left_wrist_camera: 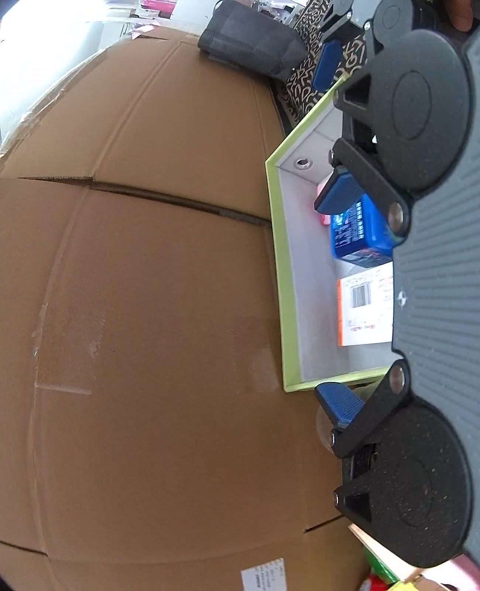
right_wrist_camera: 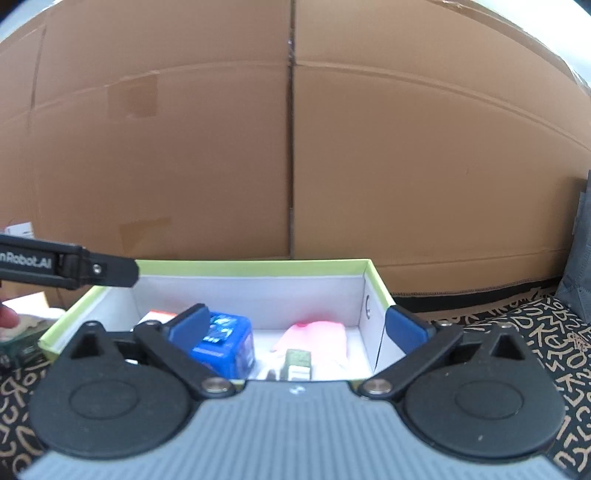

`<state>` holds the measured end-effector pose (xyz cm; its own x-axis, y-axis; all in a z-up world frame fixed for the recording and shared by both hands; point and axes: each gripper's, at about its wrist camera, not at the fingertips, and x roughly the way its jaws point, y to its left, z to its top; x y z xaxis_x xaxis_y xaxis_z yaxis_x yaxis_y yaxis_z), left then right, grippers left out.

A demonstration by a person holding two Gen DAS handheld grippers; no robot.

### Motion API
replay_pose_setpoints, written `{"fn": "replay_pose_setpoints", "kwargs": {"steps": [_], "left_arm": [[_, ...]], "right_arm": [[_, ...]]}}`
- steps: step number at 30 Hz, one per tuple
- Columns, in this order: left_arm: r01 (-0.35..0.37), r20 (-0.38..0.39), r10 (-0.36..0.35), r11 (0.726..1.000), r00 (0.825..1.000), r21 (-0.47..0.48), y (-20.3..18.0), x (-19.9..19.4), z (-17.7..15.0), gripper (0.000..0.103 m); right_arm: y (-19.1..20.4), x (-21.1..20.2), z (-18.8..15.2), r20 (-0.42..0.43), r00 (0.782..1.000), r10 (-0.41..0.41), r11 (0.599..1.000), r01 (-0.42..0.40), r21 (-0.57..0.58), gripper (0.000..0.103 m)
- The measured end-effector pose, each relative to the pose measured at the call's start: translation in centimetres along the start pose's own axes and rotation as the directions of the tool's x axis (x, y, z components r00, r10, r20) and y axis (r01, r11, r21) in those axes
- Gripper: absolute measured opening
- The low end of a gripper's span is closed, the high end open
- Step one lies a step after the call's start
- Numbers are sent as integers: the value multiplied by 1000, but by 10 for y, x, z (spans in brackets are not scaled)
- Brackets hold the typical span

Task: Organize objects
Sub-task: 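Lower both boxes into the lime-green box and open both tools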

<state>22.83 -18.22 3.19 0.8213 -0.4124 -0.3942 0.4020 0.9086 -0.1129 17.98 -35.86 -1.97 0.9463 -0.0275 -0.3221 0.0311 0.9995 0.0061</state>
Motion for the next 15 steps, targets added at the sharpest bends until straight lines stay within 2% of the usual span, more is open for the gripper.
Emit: {"fn": "replay_pose_setpoints", "kwargs": {"steps": [4, 7, 15], "left_arm": [[-34, 1, 34, 999, 999, -11, -1, -17, -4, 100], [-35, 37, 36, 999, 999, -27, 4, -39, -5, 100], [-158, 50, 157, 988, 986, -3, 22, -109, -35, 100]], "right_arm": [[6, -8, 7, -1, 1000, 10, 1000, -10, -2, 103], [15, -25, 10, 2, 1000, 30, 999, -30, 14, 103], [44, -65, 0, -57, 983, 177, 981, -171, 88, 103]]}}
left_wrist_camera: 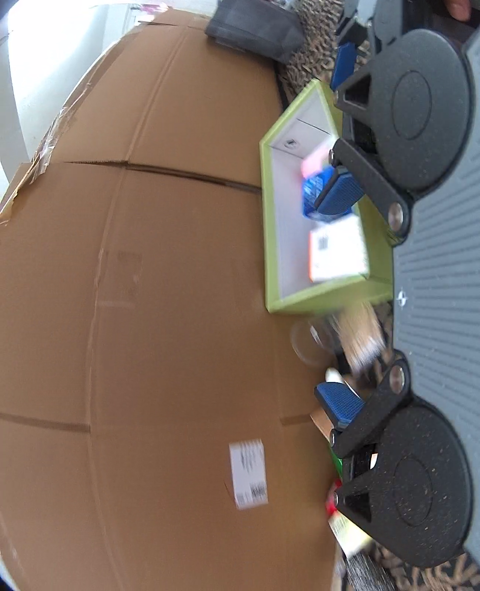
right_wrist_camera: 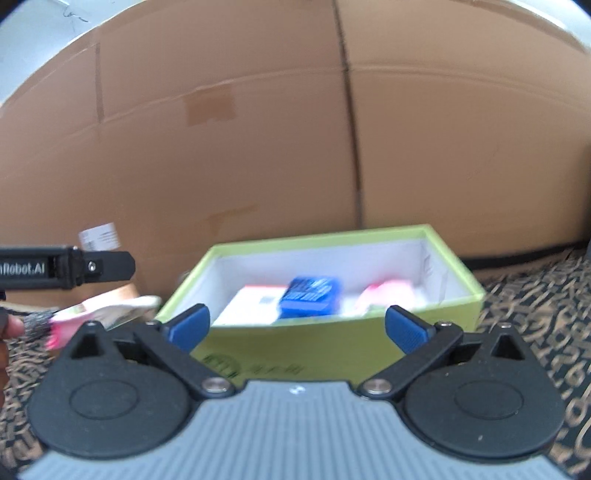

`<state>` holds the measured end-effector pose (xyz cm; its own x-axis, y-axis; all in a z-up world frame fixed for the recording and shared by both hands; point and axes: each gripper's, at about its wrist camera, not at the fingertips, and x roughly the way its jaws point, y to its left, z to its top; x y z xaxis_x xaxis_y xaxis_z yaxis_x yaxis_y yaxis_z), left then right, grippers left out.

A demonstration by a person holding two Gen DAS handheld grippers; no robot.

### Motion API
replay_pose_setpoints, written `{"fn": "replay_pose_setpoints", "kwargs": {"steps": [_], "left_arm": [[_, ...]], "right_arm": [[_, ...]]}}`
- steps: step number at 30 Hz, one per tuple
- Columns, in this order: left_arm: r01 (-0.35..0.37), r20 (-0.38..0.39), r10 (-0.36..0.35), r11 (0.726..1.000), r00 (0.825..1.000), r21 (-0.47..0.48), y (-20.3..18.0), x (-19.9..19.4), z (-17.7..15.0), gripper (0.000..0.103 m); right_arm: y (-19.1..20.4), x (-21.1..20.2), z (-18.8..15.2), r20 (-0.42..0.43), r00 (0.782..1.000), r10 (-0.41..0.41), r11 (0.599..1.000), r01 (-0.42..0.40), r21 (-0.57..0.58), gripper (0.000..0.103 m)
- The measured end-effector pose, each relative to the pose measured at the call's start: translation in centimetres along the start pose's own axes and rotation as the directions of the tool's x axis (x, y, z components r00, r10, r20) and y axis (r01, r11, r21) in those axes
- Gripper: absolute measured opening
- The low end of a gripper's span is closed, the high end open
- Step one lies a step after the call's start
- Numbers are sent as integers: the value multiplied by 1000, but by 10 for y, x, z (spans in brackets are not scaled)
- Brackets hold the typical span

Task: Organize objects
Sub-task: 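Grasp the pink-white glove with the left tool and lift it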

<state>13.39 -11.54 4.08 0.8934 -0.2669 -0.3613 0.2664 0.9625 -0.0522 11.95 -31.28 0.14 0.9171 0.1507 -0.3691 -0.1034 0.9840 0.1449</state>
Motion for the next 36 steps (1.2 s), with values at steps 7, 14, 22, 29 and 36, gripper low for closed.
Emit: {"fn": "replay_pose_setpoints", "kwargs": {"steps": [7, 14, 22, 29, 36], "left_arm": [[-92, -42, 91, 996, 995, -22, 41, -38, -37, 100], [-146, -75, 141, 986, 987, -77, 84, -54, -60, 100], [-134, -90, 124, 984, 988, -118, 119, -26, -57, 100], [-112, -154, 99, 991, 983, -78, 127, 37, -48, 58], [50, -202, -81, 987, 976, -153, 130, 9, -57, 9]], "right_arm": [[39, -13, -28, -56, 990, 128, 992, -128, 3, 103], [61, -11, -49, -40, 964, 262, 956, -254, 145, 103], [99, 0, -61, -181, 924, 338, 941, -325, 96, 103], [114, -1, -66, -204, 925, 320, 947, -320, 35, 103], [115, 0, -66, -220, 939, 265, 962, -274, -12, 103]]}}
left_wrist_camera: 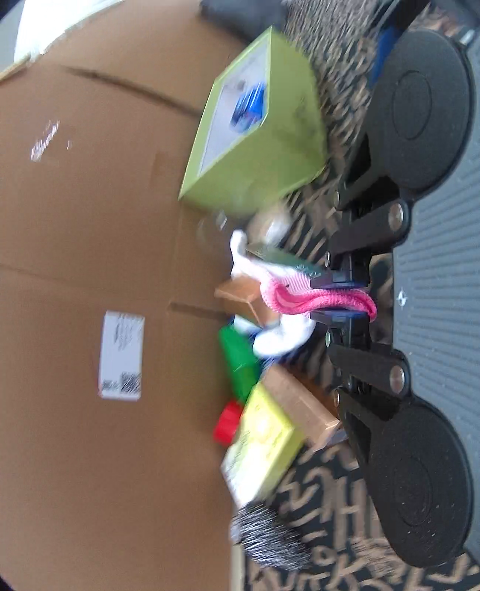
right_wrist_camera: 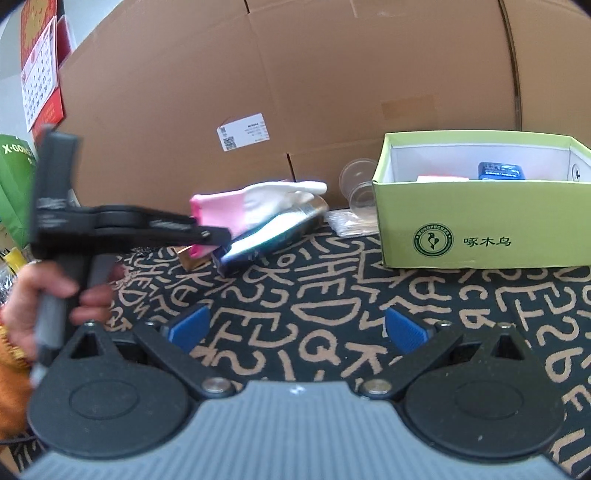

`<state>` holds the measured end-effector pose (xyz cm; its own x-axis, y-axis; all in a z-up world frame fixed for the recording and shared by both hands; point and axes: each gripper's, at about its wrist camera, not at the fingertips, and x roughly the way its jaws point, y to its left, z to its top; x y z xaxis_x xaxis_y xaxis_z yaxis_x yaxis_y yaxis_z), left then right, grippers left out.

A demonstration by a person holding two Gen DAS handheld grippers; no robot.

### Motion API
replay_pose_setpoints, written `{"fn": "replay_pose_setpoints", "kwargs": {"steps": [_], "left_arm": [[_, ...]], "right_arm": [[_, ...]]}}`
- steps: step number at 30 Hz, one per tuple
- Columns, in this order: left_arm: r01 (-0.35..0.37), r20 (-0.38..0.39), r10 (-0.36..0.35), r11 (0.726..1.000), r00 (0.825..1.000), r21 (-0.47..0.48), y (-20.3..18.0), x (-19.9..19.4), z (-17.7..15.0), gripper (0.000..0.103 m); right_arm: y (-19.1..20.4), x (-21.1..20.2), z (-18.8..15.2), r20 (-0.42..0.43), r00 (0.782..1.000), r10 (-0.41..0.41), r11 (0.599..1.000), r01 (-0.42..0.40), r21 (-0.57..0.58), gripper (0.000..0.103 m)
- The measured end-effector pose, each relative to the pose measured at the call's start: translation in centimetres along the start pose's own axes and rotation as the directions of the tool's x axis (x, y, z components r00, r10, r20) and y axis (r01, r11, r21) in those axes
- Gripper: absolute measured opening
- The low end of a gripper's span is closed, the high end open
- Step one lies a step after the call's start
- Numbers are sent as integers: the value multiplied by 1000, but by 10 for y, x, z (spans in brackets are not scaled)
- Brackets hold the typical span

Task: Organize objects
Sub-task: 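Grasp the pink-white glove with the left tool and lift it, then grasp the pink-white glove with the right tool while the left tool grasps the tall copper box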

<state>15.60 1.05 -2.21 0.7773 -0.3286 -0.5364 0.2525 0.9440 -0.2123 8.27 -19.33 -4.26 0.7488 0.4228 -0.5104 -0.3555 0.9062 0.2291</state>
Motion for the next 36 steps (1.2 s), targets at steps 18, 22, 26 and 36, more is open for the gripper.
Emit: {"fn": "replay_pose_setpoints", "kwargs": {"steps": [18, 22, 26, 36], "left_arm": [[-1, 40, 0, 1000, 999, 25, 18, -79, -36, 62], [-22, 60, 23, 1000, 998, -13, 27, -78, -27, 62], [13, 59, -13, 1000, 998, -7, 19, -66, -21, 62], [-19, -58, 25, 995, 998, 98, 2, -1, -19, 35]], "right_arm": [[33, 39, 16, -35, 998, 56, 998, -56, 3, 102], [51, 62, 15, -101, 993, 69, 997, -72, -31, 95], [65, 72, -3, -174, 982, 74, 989, -95, -116, 93], [83, 86, -8, -137, 990, -17, 977, -13, -214, 82]]}}
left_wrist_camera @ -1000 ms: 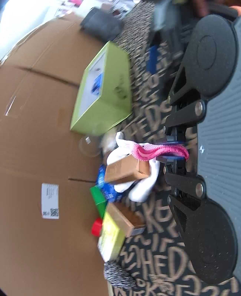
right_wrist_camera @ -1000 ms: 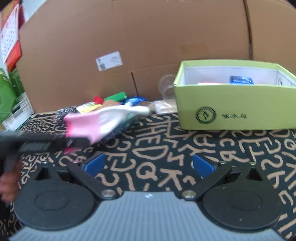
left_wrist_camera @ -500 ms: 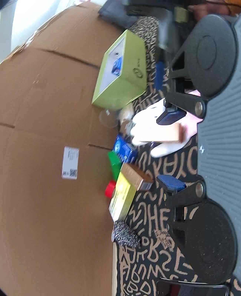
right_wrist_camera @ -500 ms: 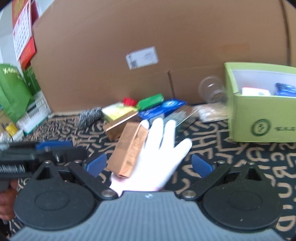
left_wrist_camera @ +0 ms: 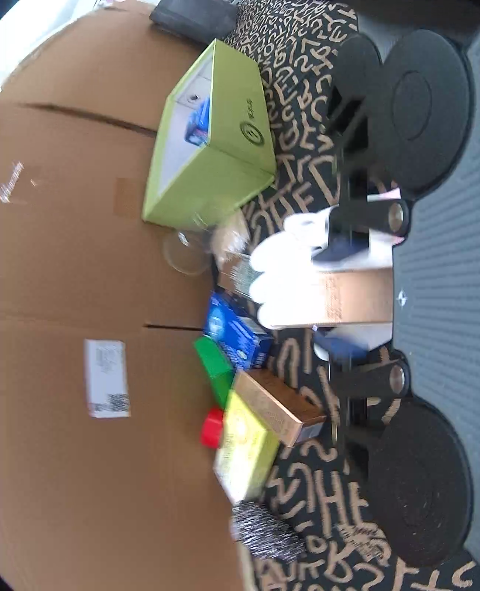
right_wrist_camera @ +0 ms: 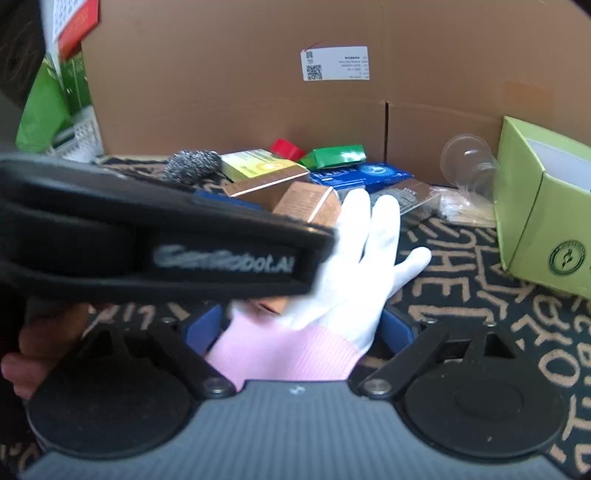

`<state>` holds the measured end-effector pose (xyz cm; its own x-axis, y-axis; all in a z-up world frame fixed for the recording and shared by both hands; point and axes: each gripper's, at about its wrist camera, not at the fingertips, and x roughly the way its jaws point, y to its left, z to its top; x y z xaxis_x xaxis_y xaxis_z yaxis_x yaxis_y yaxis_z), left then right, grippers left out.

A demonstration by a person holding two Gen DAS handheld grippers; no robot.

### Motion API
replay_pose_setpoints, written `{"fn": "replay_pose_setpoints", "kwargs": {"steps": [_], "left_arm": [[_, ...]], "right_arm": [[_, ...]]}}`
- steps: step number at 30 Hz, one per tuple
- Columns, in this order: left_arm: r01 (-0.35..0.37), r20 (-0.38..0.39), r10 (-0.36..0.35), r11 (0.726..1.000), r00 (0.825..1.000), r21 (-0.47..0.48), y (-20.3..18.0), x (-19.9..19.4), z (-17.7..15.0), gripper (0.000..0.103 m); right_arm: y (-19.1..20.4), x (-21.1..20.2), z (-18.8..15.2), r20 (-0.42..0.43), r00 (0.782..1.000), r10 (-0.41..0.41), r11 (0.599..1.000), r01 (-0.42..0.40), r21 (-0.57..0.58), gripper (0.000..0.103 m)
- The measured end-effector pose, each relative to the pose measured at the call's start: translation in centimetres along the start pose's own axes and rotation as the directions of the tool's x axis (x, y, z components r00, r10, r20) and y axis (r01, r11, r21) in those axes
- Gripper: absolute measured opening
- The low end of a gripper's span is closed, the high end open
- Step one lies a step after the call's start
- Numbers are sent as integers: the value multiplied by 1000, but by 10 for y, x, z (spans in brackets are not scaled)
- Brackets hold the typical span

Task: Organize objects
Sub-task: 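Grasp the pink-white glove with the right tool while the left tool grasps the tall copper box, then carry glove and copper box into the lime-green box and open both tools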

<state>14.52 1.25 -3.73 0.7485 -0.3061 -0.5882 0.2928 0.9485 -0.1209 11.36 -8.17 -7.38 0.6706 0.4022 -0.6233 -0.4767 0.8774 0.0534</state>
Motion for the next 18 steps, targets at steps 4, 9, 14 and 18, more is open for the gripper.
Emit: {"fn": "replay_pose_setpoints", "kwargs": {"steps": [4, 9, 14, 18], "left_arm": [[-14, 2, 14, 997, 1000, -72, 18, -7, 0, 34], [-40, -10, 39, 993, 999, -115, 29, -22, -4, 34], [-50, -30, 47, 993, 998, -106, 27, -30, -11, 34], [-13, -27, 10, 996, 1000, -93, 14, -34, -9, 34]], "right_arm": [[3, -4, -1, 11, 1000, 21, 999, -20, -49, 42], [2, -17, -5, 41, 999, 30, 998, -28, -52, 14], [-15, -41, -12, 77, 996, 43, 999, -43, 1, 13], [-36, -69, -16, 125, 992, 33, 998, -40, 56, 13]]}}
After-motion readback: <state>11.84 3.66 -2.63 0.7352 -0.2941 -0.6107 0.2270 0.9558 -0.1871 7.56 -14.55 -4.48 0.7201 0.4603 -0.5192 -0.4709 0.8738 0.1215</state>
